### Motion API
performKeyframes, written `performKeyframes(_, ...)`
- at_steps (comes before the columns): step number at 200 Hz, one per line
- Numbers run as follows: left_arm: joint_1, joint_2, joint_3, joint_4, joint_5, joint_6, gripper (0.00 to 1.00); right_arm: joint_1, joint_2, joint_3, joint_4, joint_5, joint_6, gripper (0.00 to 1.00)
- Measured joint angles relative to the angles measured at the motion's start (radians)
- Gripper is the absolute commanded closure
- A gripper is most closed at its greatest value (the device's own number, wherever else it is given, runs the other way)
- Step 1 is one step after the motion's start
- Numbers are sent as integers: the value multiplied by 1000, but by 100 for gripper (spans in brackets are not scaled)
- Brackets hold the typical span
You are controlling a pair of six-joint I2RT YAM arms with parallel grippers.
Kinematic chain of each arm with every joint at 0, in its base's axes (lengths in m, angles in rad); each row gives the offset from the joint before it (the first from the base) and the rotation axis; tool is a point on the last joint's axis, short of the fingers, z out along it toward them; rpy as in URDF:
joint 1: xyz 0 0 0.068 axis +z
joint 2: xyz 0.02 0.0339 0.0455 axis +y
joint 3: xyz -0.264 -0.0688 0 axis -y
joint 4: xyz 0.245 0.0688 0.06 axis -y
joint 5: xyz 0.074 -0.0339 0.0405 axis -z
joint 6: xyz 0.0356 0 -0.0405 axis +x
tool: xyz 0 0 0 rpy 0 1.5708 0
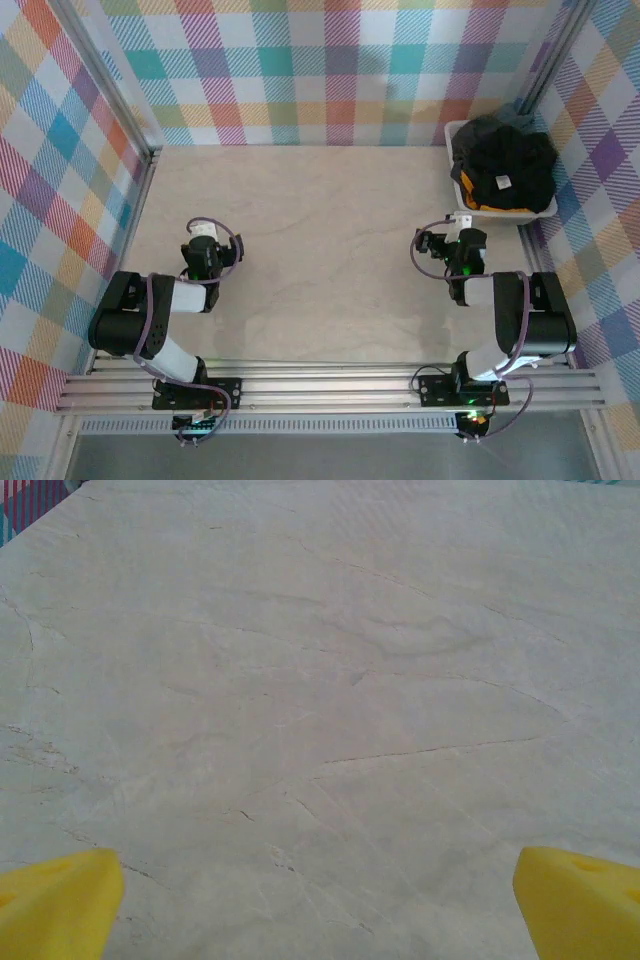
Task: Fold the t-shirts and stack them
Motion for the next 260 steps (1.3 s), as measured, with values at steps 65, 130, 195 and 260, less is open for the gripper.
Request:
performKeyframes(65,0,0,0,0,0,0,0,0,0,0,-2,0,0,0)
performKeyframes(130,0,0,0,0,0,0,0,0,0,0,-2,0,0,0)
performKeyframes(195,-33,-345,269,-516,-58,-106,0,129,-435,201,-437,112,-5,0)
performKeyframes(260,-55,-178,962,-872,256,-516,0,7,-179,795,-692,296,443,1)
